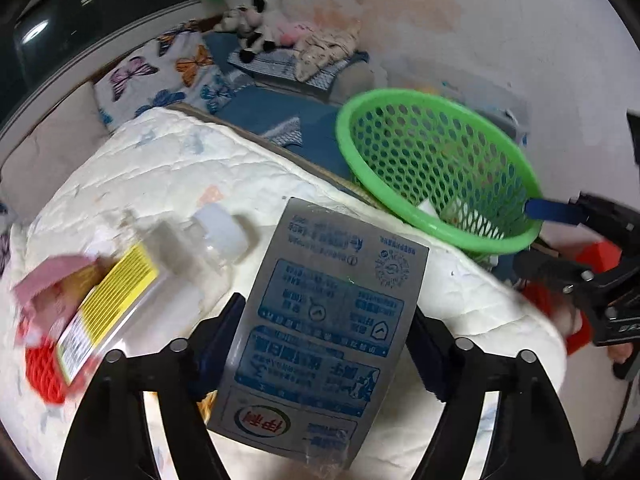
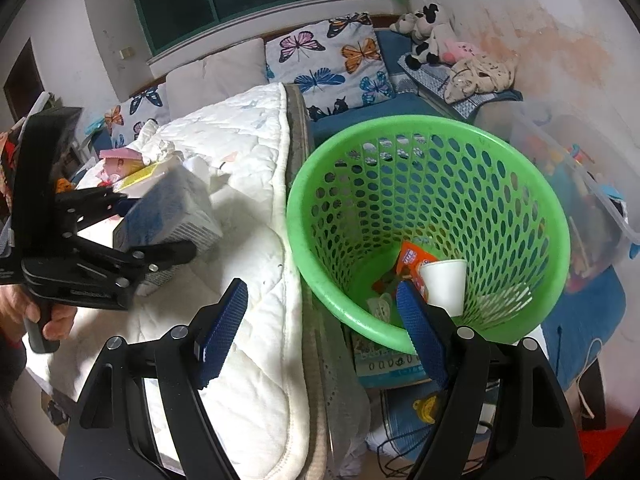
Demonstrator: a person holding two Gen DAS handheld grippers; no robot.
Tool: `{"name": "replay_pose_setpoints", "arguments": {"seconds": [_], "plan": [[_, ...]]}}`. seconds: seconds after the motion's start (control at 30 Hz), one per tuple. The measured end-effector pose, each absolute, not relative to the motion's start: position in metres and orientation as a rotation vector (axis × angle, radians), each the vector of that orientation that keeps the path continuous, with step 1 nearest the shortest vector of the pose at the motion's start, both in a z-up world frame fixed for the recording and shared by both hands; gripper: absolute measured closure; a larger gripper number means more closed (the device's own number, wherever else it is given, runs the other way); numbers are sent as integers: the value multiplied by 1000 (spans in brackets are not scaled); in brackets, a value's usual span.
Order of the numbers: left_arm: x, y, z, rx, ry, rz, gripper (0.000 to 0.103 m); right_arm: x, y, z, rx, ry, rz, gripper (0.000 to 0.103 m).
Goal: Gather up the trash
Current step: 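Grasp the flat milk carton with the left gripper and lift it, then grasp the orange peel with the right gripper while the left holds the carton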
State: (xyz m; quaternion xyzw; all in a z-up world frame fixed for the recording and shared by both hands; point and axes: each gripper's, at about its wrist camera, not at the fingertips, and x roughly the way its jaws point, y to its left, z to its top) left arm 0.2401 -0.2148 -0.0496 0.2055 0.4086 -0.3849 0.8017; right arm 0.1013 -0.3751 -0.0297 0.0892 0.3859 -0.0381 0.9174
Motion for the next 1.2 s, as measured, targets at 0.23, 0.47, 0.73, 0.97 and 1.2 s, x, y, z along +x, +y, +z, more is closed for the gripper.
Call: {"name": "replay_pose_setpoints", "arguments": {"seconds": [0.23,0.47,0.73,0.97,1.2], "plan": [[231,-172,-33,328,888,-755,33,112,-361,-28,171,793,-40,26],[226,-121,-25,240,904,-662,33,137,-335,-29,164,808,28,26],[224,-67,-23,189,900,-568,33,169,-285,-31,134,829,140,28],[223,-33,-27,140,908,-520,33,190,-239,-36,84,844,227,32],[220,-11,-31,105,912,-493,33,216,-212,-48,94,881,277,36]]}}
